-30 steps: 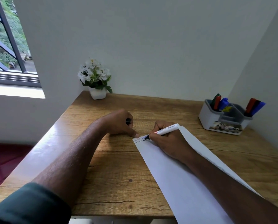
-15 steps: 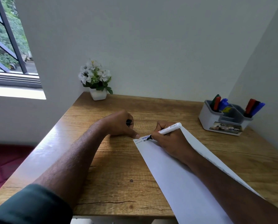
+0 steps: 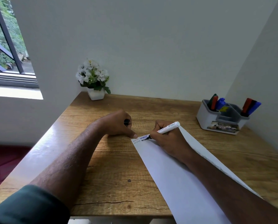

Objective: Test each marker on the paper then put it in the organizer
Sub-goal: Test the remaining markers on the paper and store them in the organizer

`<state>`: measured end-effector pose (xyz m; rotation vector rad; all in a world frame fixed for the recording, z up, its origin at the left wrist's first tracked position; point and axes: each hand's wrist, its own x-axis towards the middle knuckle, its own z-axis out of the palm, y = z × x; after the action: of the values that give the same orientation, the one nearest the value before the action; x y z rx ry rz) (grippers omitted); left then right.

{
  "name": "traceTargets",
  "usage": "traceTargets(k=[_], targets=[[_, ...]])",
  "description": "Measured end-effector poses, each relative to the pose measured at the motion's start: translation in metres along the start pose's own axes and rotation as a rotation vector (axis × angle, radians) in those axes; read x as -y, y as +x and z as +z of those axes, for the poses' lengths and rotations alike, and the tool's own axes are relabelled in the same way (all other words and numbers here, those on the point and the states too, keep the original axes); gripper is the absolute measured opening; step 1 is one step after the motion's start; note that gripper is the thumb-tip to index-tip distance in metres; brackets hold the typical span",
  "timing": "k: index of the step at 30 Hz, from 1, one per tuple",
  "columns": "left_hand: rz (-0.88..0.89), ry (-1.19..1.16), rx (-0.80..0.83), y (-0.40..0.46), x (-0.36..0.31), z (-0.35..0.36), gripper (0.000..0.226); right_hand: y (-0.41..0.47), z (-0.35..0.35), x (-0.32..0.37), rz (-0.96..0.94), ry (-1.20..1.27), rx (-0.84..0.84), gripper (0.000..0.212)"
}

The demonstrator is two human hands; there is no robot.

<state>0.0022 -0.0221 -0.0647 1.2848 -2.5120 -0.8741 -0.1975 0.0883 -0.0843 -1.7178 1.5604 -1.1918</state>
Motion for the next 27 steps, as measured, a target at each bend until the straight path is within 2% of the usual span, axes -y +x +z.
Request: traceTargets(k=[19, 23, 25, 27], targets=[[-0.020, 0.007, -0.010, -0.004, -0.003, -0.001, 0.031, 0.002, -0.001, -0.002, 0.032, 0.044, -0.023, 0.030], [0.028, 0.003, -0.044, -0.006, -0.005, 0.000, 0.023, 0.003, -0.005, -0.002, 0.056, 0.221, -0.140, 0.025], [0.074, -0.109, -0.091, -0.008, -0.008, -0.001, 0.013, 0.005, -0.008, -0.004, 0.011, 0.351, -0.185, 0.019], [0.059, -0.347, -0.086, -0.009, -0.011, 0.001, 0.021, 0.005, -0.010, -0.006, -0.025, 0.444, -0.175, 0.013]])
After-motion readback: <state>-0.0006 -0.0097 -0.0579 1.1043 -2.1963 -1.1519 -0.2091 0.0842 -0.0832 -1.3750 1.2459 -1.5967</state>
